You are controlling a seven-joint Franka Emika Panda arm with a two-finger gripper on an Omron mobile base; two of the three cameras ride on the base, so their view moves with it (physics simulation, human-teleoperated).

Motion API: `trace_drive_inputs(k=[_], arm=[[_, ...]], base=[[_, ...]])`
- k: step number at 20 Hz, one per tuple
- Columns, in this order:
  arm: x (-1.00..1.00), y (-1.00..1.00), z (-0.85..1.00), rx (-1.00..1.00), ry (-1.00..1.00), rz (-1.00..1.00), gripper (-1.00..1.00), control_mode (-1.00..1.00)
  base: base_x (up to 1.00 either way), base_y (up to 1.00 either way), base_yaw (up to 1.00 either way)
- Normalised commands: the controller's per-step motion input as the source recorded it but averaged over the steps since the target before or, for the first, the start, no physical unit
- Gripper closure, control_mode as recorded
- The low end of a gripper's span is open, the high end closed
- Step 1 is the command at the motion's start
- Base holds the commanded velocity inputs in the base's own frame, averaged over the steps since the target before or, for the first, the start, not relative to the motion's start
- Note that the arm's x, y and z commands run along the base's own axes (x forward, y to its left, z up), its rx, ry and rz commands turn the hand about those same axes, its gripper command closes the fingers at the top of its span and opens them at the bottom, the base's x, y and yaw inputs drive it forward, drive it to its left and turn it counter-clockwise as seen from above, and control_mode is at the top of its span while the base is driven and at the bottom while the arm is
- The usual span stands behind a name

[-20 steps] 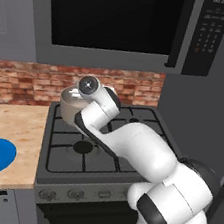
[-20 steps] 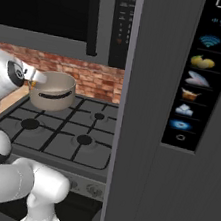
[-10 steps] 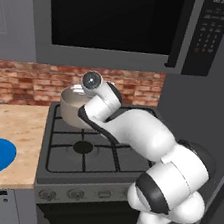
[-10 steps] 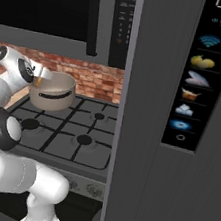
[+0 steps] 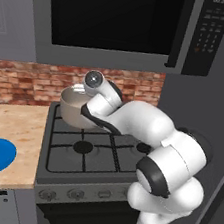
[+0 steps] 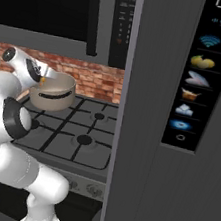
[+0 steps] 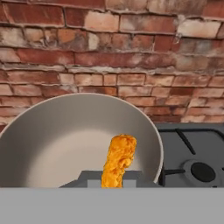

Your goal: Retrieve the frozen meat and place it in the pot on a burner. Then turn the burner on.

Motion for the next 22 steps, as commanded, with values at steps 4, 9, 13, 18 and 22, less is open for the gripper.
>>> trace_drive_inputs(k=[4,9,13,18,22], arm=[[0.26,0.0,-0.11,0.0,0.0,0.05,1.0,-1.0],[0.19,0.0,-0.05,0.0,0.0,0.03,1.0,-1.0],[0.12,0.0,-0.11,0.0,0.0,0.02,1.0,-1.0],[0.14,0.0,-0.09,0.0,0.0,0.02,1.0,-1.0],[0.11,0.0,-0.05,0.0,0.0,0.02,1.0,-1.0]], base=[[0.0,0.0,0.0],[0.0,0.0,0.0],[0.0,0.0,0.0],[0.0,0.0,0.0],[0.0,0.0,0.0]])
